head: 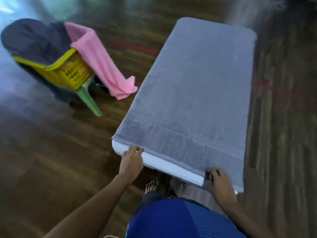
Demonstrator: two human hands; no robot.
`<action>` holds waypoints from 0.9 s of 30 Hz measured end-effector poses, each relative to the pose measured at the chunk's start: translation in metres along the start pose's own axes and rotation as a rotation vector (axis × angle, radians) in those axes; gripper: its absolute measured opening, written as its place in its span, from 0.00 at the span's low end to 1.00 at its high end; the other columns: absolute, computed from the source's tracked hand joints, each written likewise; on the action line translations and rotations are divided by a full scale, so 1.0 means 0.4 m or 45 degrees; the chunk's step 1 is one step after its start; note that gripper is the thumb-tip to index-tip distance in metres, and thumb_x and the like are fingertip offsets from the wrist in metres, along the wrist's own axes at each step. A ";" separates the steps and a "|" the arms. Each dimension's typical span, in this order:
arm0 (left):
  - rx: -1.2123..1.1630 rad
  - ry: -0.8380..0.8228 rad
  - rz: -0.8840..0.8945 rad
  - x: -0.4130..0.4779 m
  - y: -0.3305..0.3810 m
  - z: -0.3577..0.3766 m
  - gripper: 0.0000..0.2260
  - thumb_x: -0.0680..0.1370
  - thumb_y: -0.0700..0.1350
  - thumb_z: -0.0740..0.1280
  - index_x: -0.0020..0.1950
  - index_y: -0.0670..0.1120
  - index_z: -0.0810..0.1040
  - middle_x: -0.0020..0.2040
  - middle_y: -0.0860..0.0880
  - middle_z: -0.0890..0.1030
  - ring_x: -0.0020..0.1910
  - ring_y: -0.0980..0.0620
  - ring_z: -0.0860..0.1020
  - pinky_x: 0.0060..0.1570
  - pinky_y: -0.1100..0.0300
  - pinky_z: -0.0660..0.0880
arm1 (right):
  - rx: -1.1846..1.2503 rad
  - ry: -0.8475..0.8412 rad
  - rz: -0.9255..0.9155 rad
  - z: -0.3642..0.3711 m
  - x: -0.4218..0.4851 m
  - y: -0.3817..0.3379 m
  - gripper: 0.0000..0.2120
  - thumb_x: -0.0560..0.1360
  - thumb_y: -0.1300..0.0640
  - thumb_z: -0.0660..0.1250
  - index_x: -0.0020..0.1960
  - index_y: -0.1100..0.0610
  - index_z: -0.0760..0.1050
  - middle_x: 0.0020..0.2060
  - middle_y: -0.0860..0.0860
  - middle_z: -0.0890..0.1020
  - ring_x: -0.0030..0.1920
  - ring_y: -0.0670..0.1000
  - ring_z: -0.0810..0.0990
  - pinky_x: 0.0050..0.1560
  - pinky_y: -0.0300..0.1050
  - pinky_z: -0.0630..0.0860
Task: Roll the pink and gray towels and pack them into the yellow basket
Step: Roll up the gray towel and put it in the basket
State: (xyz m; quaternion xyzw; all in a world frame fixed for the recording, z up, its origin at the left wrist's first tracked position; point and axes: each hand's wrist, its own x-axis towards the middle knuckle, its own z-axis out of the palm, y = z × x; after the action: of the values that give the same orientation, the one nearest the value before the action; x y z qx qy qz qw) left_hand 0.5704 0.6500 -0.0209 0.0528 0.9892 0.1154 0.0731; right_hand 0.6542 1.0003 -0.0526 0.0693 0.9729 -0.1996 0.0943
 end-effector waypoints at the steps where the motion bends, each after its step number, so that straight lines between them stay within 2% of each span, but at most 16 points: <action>1: 0.025 -0.040 0.056 0.026 -0.028 -0.009 0.14 0.68 0.38 0.73 0.54 0.44 0.81 0.52 0.44 0.80 0.50 0.42 0.79 0.47 0.48 0.77 | -0.011 0.041 0.028 0.004 -0.006 -0.011 0.19 0.63 0.70 0.74 0.52 0.59 0.79 0.44 0.58 0.78 0.41 0.59 0.76 0.41 0.54 0.75; 3: 0.084 -0.118 0.158 0.067 -0.087 -0.022 0.17 0.69 0.39 0.73 0.57 0.43 0.80 0.54 0.44 0.80 0.52 0.42 0.79 0.50 0.48 0.77 | -0.059 0.088 0.076 0.014 -0.014 -0.026 0.20 0.61 0.72 0.74 0.52 0.62 0.79 0.44 0.60 0.79 0.41 0.62 0.77 0.40 0.55 0.77; 6: 0.133 -0.205 0.326 0.108 -0.156 -0.028 0.20 0.69 0.39 0.73 0.61 0.44 0.78 0.55 0.45 0.80 0.53 0.43 0.78 0.49 0.49 0.78 | -0.153 0.087 0.164 0.021 -0.018 -0.046 0.19 0.64 0.72 0.72 0.53 0.61 0.77 0.45 0.59 0.78 0.44 0.62 0.77 0.39 0.57 0.77; 11: 0.238 -0.259 0.603 0.167 -0.204 -0.032 0.23 0.65 0.35 0.75 0.59 0.43 0.77 0.51 0.45 0.79 0.49 0.43 0.78 0.46 0.50 0.79 | -0.367 0.082 0.187 0.019 -0.016 -0.070 0.22 0.61 0.71 0.75 0.52 0.60 0.75 0.44 0.57 0.77 0.42 0.60 0.76 0.35 0.55 0.76; 13: 0.305 -0.284 0.631 0.192 -0.202 -0.035 0.29 0.59 0.32 0.76 0.58 0.43 0.76 0.50 0.45 0.77 0.47 0.43 0.77 0.44 0.50 0.78 | -0.383 0.063 0.251 0.013 -0.005 -0.072 0.22 0.64 0.70 0.73 0.55 0.59 0.74 0.47 0.56 0.77 0.45 0.59 0.75 0.38 0.54 0.76; 16: 0.386 -0.241 0.639 0.208 -0.184 -0.035 0.31 0.53 0.28 0.74 0.54 0.43 0.75 0.46 0.44 0.76 0.41 0.41 0.76 0.35 0.50 0.77 | -0.354 0.081 0.360 0.012 0.006 -0.084 0.18 0.68 0.70 0.68 0.56 0.58 0.73 0.48 0.57 0.76 0.47 0.60 0.74 0.42 0.55 0.75; 19: 0.434 -0.211 0.600 0.215 -0.178 -0.024 0.30 0.52 0.28 0.74 0.52 0.42 0.75 0.45 0.42 0.76 0.39 0.41 0.75 0.33 0.50 0.75 | -0.327 0.128 0.420 0.022 0.006 -0.083 0.17 0.67 0.70 0.69 0.53 0.58 0.73 0.47 0.56 0.76 0.46 0.60 0.74 0.44 0.57 0.75; 21: 0.422 -0.188 0.547 0.221 -0.174 -0.014 0.28 0.55 0.29 0.74 0.52 0.41 0.75 0.45 0.42 0.76 0.38 0.41 0.74 0.34 0.49 0.75 | -0.282 0.159 0.465 0.025 -0.003 -0.068 0.15 0.68 0.67 0.70 0.53 0.57 0.74 0.48 0.55 0.76 0.47 0.59 0.74 0.43 0.57 0.74; 23: 0.417 -0.162 0.520 0.227 -0.170 -0.005 0.21 0.60 0.31 0.75 0.50 0.41 0.75 0.44 0.41 0.76 0.37 0.41 0.74 0.34 0.49 0.76 | -0.218 0.200 0.450 0.029 -0.013 -0.051 0.13 0.69 0.65 0.70 0.53 0.58 0.75 0.48 0.55 0.76 0.48 0.60 0.73 0.42 0.56 0.74; 25: 0.427 -0.122 0.554 0.234 -0.174 0.004 0.14 0.68 0.41 0.75 0.50 0.41 0.76 0.44 0.41 0.77 0.37 0.41 0.75 0.35 0.50 0.76 | -0.172 0.218 0.406 0.028 -0.017 -0.040 0.12 0.71 0.64 0.69 0.54 0.58 0.76 0.50 0.55 0.77 0.48 0.60 0.73 0.42 0.57 0.74; 27: 0.496 -0.106 0.609 0.243 -0.181 0.011 0.16 0.73 0.53 0.71 0.51 0.41 0.76 0.44 0.42 0.78 0.37 0.41 0.75 0.36 0.51 0.75 | -0.150 0.238 0.408 0.022 -0.013 -0.034 0.10 0.73 0.63 0.68 0.54 0.57 0.77 0.50 0.55 0.78 0.48 0.60 0.74 0.43 0.57 0.75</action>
State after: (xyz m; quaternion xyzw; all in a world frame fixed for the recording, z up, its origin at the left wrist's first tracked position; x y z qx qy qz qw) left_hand 0.4692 0.5928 -0.0551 0.3017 0.9484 -0.0649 0.0726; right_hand 0.6583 0.9839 -0.0545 0.2357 0.9639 -0.1175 0.0379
